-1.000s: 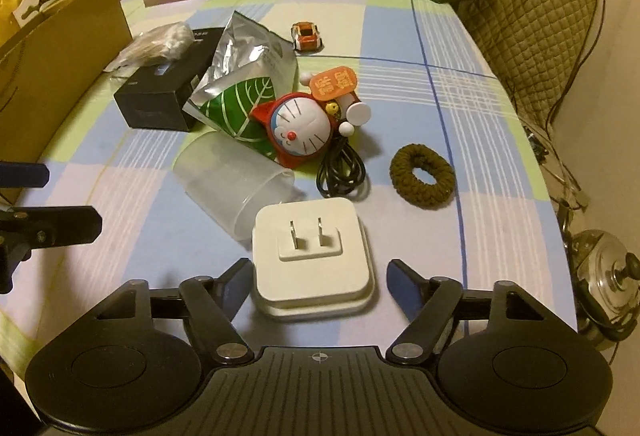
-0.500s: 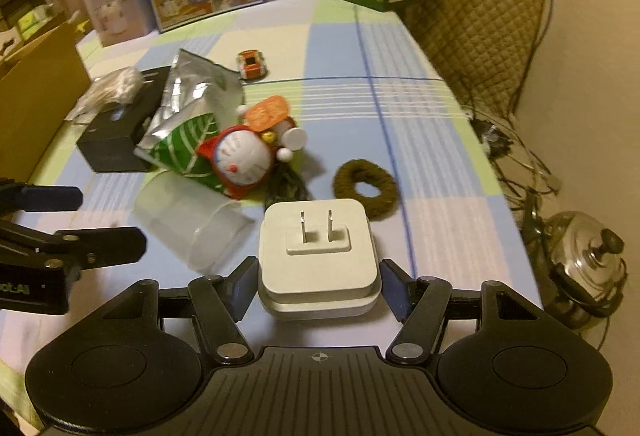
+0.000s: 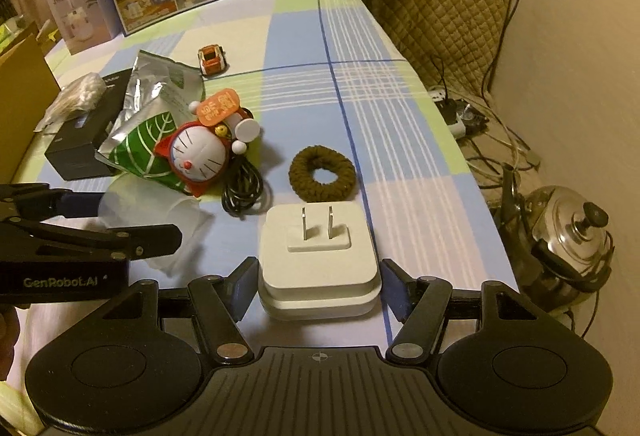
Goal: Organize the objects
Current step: 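Grasp the white plug adapter with the right tool while the left tool grasps the clear cup, then carry the adapter and cup into the cardboard box and release both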
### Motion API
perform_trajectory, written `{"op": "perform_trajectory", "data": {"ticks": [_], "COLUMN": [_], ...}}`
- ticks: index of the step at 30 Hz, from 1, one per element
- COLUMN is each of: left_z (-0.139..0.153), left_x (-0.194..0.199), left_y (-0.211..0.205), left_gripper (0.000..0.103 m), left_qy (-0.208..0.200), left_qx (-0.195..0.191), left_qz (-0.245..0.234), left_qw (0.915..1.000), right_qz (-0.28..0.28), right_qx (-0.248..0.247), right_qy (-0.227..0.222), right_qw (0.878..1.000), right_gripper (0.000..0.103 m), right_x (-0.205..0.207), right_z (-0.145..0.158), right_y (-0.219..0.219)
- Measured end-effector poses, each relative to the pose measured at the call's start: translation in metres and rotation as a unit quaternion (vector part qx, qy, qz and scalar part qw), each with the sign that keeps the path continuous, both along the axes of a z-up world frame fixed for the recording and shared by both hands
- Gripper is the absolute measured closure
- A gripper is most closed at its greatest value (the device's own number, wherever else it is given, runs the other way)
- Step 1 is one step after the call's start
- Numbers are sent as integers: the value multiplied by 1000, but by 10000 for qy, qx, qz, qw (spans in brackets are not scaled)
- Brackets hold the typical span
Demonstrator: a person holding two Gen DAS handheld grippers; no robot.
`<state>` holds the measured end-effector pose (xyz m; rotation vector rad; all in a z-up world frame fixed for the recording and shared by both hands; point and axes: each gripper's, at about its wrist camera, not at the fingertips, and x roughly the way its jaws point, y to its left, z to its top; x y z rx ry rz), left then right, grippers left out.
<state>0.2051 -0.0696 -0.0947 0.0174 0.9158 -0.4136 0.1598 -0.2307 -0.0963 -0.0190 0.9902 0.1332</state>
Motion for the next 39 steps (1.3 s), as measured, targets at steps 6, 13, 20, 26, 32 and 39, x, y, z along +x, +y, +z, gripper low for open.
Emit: {"op": "perform_trajectory", "data": {"ticks": [6, 13, 20, 26, 32, 39], "left_z": [0, 0, 10, 36, 80, 134], "left_x": [-5, -26, -45, -64, -83, -109], "left_y": [1, 17, 32, 40, 60, 118], "left_gripper": [34, 35, 35, 35, 35, 35], "left_qy": [-16, 45, 59, -128, -519, -968], "left_qx": [114, 189, 129, 102, 47, 181], "left_qz": [18, 109, 320, 456, 689, 1234], "left_qw": [9999, 9998, 9994, 9988, 9963, 9875], "right_qz": [116, 161, 113, 271, 735, 1637], "right_qx": [-40, -187, 30, 225, 446, 777], "right_qy": [51, -51, -269, -476, -847, -1233], "right_qw": [9999, 9997, 9996, 9982, 9927, 9757], "right_gripper": [41, 41, 42, 42, 42, 42], "right_x": [2, 2, -11, -31, -48, -59], "right_z": [-6, -9, 8, 37, 78, 123], "right_y": [5, 13, 17, 29, 67, 143]}}
